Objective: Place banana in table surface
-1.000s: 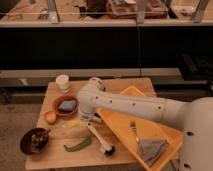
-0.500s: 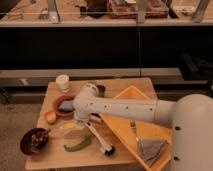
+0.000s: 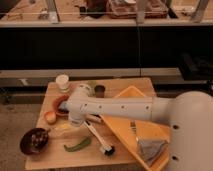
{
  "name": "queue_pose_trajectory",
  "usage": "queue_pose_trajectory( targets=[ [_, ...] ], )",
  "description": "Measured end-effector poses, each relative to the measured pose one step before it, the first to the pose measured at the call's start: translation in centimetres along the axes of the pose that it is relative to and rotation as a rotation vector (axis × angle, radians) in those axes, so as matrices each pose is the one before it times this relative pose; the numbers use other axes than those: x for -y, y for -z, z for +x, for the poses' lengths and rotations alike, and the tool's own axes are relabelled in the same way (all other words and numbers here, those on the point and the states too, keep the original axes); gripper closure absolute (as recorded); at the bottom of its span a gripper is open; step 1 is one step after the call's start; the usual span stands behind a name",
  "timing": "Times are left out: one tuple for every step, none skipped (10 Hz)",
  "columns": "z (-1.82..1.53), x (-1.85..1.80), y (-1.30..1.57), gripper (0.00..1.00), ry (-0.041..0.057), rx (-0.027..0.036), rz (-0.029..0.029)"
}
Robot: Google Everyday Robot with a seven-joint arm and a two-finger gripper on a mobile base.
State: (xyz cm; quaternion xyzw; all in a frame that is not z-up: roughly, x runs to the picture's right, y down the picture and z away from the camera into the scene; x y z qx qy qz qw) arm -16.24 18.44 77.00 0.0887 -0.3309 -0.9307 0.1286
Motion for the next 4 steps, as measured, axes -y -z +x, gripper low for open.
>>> queue_pose_trajectory(
  targets=[
    [0.051, 0.099, 0.151, 0.20, 0.00000, -0.00083, 0.00409],
    [0.206, 0.200, 0.050, 0.20, 0.00898, -0.00297, 0.01259],
    [-0.184, -0.015, -0.031, 0.20, 0.00154, -0.00253, 0.01556],
    [-0.041, -0.045, 0.079, 0.20, -0.00020, -0.00038, -0.00042]
  ],
)
